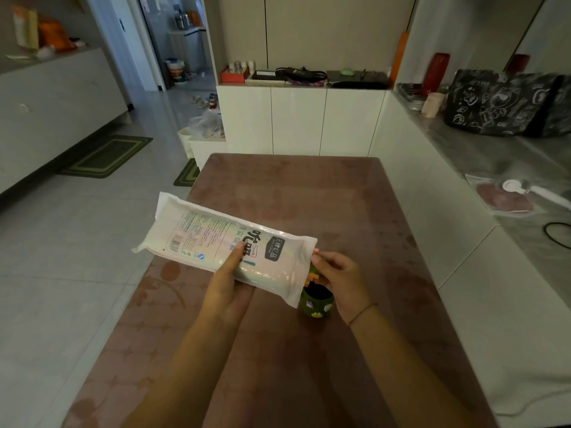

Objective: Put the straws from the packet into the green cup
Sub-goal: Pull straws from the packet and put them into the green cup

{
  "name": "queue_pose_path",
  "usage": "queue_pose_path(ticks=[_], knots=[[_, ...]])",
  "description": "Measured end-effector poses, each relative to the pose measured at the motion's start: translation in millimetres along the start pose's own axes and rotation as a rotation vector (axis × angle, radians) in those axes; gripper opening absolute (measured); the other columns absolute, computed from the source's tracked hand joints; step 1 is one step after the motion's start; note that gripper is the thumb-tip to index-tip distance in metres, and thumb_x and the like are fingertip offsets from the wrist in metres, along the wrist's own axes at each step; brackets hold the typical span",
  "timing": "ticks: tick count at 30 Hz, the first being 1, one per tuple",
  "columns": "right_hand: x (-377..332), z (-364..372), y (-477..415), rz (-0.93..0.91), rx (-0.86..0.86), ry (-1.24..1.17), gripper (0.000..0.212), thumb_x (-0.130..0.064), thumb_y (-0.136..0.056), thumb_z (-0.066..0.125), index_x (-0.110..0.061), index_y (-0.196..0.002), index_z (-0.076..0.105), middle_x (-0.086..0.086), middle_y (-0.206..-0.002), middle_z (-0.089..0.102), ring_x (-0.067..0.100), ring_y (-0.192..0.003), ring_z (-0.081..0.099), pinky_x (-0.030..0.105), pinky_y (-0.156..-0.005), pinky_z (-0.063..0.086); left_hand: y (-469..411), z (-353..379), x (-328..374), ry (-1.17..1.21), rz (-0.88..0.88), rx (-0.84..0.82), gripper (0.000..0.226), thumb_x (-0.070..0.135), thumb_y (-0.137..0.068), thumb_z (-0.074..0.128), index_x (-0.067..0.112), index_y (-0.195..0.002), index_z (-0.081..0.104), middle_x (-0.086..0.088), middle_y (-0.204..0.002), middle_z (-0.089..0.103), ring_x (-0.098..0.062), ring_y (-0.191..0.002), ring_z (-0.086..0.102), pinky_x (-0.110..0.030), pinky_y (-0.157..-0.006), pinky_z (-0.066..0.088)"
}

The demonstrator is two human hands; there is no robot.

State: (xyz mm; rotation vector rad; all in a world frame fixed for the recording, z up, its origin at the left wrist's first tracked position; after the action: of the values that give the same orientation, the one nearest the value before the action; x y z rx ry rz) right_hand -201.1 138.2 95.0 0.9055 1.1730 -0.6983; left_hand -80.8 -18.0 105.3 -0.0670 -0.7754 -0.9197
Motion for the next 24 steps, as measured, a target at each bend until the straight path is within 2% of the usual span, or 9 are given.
queue_pose_path(ticks=[4, 6, 9, 12, 14, 17, 19, 21, 24], knots=[[-13.9, -2.7, 0.6, -0.111, -0.029, 0.085, 0.004, -0.014, -0.082, 0.067, -0.017, -0.082, 0.070, -0.005, -0.066, 0.071, 0.006, -0.058, 0.065, 0.017, -0.054, 0.052, 0.3, -10.3, -10.5, 0.089, -0.039, 0.061, 0.040, 0.005, -0.084, 0.062, 0.019, -0.121, 0.055, -0.008, -0.101, 0.074, -0.020, -0.087, 0.073, -0.041, -0.069, 0.061], [-20.7, -10.0, -1.2, -0.142, -0.019, 0.102, 0.005, -0.012, -0.083, 0.066, -0.013, -0.085, 0.070, -0.007, -0.055, 0.068, 0.003, -0.050, 0.062, 0.013, -0.050, 0.050, -1.0, -17.0, -9.3, 0.108, -0.025, 0.087, 0.036, 0.003, -0.087, 0.060, 0.019, -0.118, 0.056, -0.006, -0.097, 0.075, -0.020, -0.086, 0.073, -0.039, -0.066, 0.061], [-28.0, -27.7, -5.6, -0.160, -0.003, 0.117, 0.007, -0.009, -0.083, 0.065, -0.008, -0.088, 0.069, -0.006, -0.050, 0.065, 0.003, -0.046, 0.059, 0.013, -0.047, 0.048, -2.9, -25.1, -0.8, 0.126, 0.010, 0.118, 0.033, 0.002, -0.087, 0.059, 0.020, -0.115, 0.057, -0.005, -0.094, 0.076, -0.019, -0.084, 0.074, -0.040, -0.064, 0.061], [-27.3, -41.2, -9.5, -0.122, 0.009, 0.069, 0.015, -0.009, -0.085, 0.062, -0.001, -0.096, 0.067, -0.001, -0.056, 0.064, 0.005, -0.046, 0.058, 0.016, -0.047, 0.049, -4.0, -30.8, 2.0, 0.129, 0.015, 0.163, 0.035, 0.001, -0.087, 0.060, 0.019, -0.118, 0.056, -0.006, -0.095, 0.075, -0.020, -0.088, 0.072, -0.043, -0.070, 0.061], [-23.4, -42.4, -9.5, -0.071, 0.013, -0.061, 0.017, -0.010, -0.087, 0.059, 0.001, -0.098, 0.065, 0.002, -0.060, 0.062, 0.005, -0.048, 0.058, 0.017, -0.047, 0.049, -3.6, -31.0, -1.1, 0.138, 0.005, 0.188, 0.039, 0.001, -0.087, 0.060, 0.018, -0.121, 0.055, -0.007, -0.101, 0.073, -0.021, -0.095, 0.069, -0.045, -0.073, 0.060], [-15.2, -28.1, -4.2, 0.032, -0.073, -0.316, 0.018, -0.023, -0.090, 0.055, -0.008, -0.094, 0.065, -0.001, -0.064, 0.061, 0.007, -0.053, 0.059, 0.019, -0.047, 0.050, -1.4, -27.5, -8.4, 0.151, -0.014, 0.200, 0.041, 0.001, -0.087, 0.060, 0.018, -0.123, 0.052, -0.009, -0.111, 0.069, -0.024, -0.100, 0.067, -0.045, -0.071, 0.060], [-9.9, -15.2, 0.9, 0.081, -0.142, -0.437, 0.023, -0.027, -0.085, 0.058, -0.010, -0.098, 0.064, 0.001, -0.070, 0.059, 0.006, -0.056, 0.056, 0.018, -0.048, 0.050, -0.1, -25.3, -13.0, 0.152, -0.022, 0.208, 0.039, 0.000, -0.087, 0.061, 0.018, -0.120, 0.053, -0.010, -0.110, 0.069, -0.025, -0.100, 0.066, -0.046, -0.070, 0.060], [-5.3, -6.4, 4.0, 0.099, -0.166, -0.497, 0.026, -0.023, -0.080, 0.061, -0.008, -0.101, 0.064, 0.002, -0.072, 0.056, 0.007, -0.057, 0.055, 0.017, -0.049, 0.050, 0.3, -23.0, -17.5, 0.143, -0.033, 0.208, 0.034, 0.001, -0.087, 0.061, 0.019, -0.115, 0.055, -0.009, -0.107, 0.070, -0.025, -0.099, 0.067, -0.046, -0.071, 0.059], [-3.4, -5.3, 4.2, 0.087, -0.124, -0.482, 0.013, -0.013, -0.086, 0.058, -0.008, -0.091, 0.069, 0.004, -0.070, 0.054, 0.006, -0.053, 0.054, 0.015, -0.049, 0.050, 0.3, -22.3, -19.3, 0.142, -0.038, 0.196, 0.030, 0.000, -0.087, 0.060, 0.020, -0.110, 0.057, -0.007, -0.094, 0.075, -0.023, -0.095, 0.068, -0.046, -0.070, 0.060]])
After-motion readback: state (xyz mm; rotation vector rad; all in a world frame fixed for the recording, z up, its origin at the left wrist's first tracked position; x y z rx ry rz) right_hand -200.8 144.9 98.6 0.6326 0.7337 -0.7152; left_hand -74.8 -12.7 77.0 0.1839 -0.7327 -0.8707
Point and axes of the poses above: each hand's wrist, its own y-axis away from the middle knuckle, its own z-axis out of the palm, x = y × z, the point moved 6 cm from there along -y, towards the middle knuckle
